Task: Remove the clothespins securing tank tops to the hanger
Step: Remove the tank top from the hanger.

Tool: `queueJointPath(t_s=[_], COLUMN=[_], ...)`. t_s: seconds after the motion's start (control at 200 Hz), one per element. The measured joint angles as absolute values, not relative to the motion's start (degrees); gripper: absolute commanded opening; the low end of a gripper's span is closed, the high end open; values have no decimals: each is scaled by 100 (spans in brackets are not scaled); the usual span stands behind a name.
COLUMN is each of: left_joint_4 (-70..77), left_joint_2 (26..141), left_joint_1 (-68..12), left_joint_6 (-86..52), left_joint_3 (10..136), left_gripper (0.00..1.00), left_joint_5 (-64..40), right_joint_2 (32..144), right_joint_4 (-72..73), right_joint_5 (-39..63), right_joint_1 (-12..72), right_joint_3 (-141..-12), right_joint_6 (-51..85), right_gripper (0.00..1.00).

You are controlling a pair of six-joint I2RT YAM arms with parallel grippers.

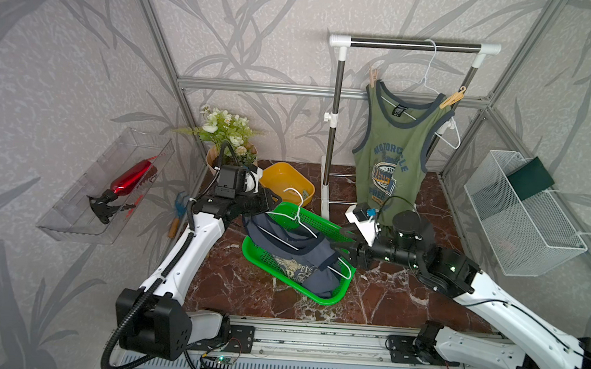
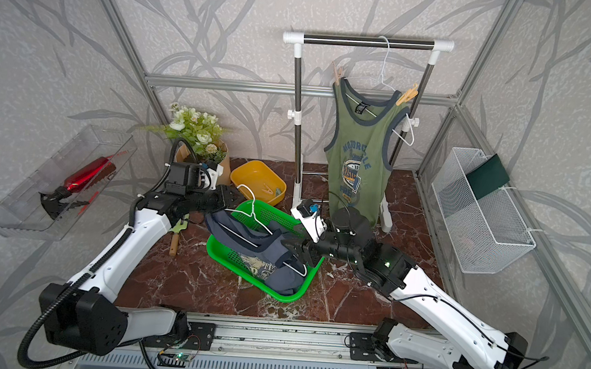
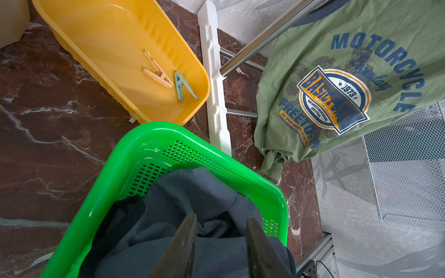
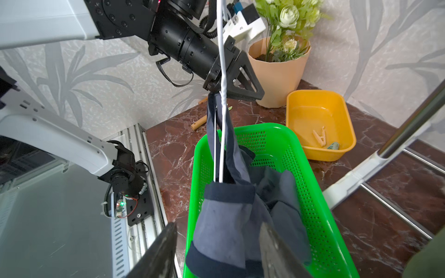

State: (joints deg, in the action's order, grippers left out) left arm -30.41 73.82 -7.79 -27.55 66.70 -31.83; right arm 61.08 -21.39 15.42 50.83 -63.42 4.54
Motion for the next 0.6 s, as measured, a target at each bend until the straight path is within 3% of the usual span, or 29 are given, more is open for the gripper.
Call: queueJointPath(t_s=[0.065,0.23,0.375,0.6], left_joint_4=[-3044,-3041,-3041,-3050], left_joint_2=[7415,7430,7430,7430], left_joint_1=[-777,-740,-659,-628], left_joint_6=[-2749,-2692,-2696,-2740], left_joint_3=[6670,6670,6670,6670], left_gripper=[0,0,0,0], left_joint_5=[-3151,-3094,-3100,-3496], right_joint_2=[6479,6993,6873,6233], right_joint_4=[-1979,-1938,-1715,-1103], right_joint_5=[1553,1546,1529,1610], right_joint_1=[5109,5113,5105,5061], right_joint_3=[-6309,-6173,-5929,-5212], right_joint_6=[462,486,517,755], right_gripper=[19,15,4,1])
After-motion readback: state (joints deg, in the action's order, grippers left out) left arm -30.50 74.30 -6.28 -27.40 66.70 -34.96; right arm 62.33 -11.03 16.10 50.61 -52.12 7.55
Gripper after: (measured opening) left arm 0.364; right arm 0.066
